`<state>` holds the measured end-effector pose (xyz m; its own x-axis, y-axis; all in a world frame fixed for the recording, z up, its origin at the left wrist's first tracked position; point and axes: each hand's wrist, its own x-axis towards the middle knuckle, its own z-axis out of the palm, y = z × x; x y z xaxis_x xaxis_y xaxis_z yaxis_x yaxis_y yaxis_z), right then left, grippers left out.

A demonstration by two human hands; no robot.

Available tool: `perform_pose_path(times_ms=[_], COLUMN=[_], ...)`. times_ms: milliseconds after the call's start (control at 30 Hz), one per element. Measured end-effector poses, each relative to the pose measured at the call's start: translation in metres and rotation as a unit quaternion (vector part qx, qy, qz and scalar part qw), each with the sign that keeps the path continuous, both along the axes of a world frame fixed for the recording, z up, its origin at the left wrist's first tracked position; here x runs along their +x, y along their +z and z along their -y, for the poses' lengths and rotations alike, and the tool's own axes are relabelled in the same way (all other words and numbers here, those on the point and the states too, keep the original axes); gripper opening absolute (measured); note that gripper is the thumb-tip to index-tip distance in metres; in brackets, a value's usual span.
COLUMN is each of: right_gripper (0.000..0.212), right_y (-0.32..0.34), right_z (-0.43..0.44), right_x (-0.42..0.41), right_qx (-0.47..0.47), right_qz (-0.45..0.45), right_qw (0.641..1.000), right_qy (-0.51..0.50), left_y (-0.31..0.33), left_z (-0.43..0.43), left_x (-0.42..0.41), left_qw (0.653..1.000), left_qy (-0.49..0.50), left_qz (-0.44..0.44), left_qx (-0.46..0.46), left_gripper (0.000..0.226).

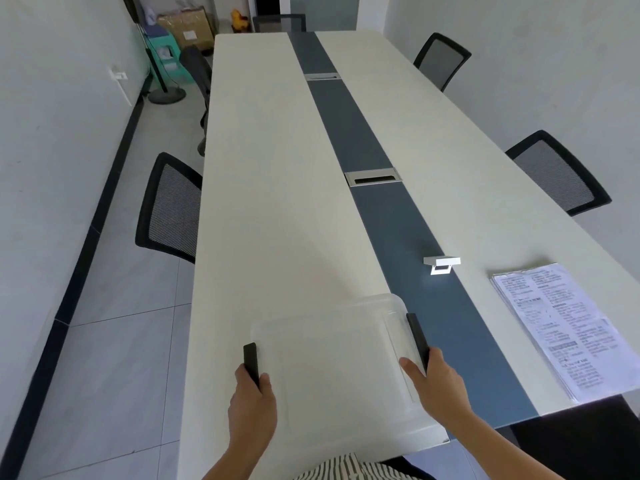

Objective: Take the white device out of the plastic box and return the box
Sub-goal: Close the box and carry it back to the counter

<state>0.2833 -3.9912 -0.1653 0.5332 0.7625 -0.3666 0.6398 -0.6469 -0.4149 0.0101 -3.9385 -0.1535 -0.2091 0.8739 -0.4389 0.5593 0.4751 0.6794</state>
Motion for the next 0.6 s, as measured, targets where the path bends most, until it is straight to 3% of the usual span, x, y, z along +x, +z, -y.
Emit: perform_pose_path(times_ms=[233,400,600], right_gripper=[0.048,0.049,0.06], right_y=[0.004,0.012,0.045], right_z=[0.002,0.0,0.004], right_x=[-0.008,-0.005,-0.003], right_qx=[-0.006,-0.005,0.089], right_qz=[0.036,0.003,-0.078], right_qw=[0.999,1.0,0.991], right_qy=[0.014,0.027,0.057], left_y=[-0.002,0.005,0.037], left_z=[-0.004,-0.004,0.02], left_x=[0.002,-0.003,-0.021], left_qw=[0.997,0.997,0.998], left_qy=[-0.049,-0.073,0.01], left_qz=[-0.046,-0.032,0.008], left_qx=[0.028,0.023,0.062], left_gripper=[0.037,0.048,0.052])
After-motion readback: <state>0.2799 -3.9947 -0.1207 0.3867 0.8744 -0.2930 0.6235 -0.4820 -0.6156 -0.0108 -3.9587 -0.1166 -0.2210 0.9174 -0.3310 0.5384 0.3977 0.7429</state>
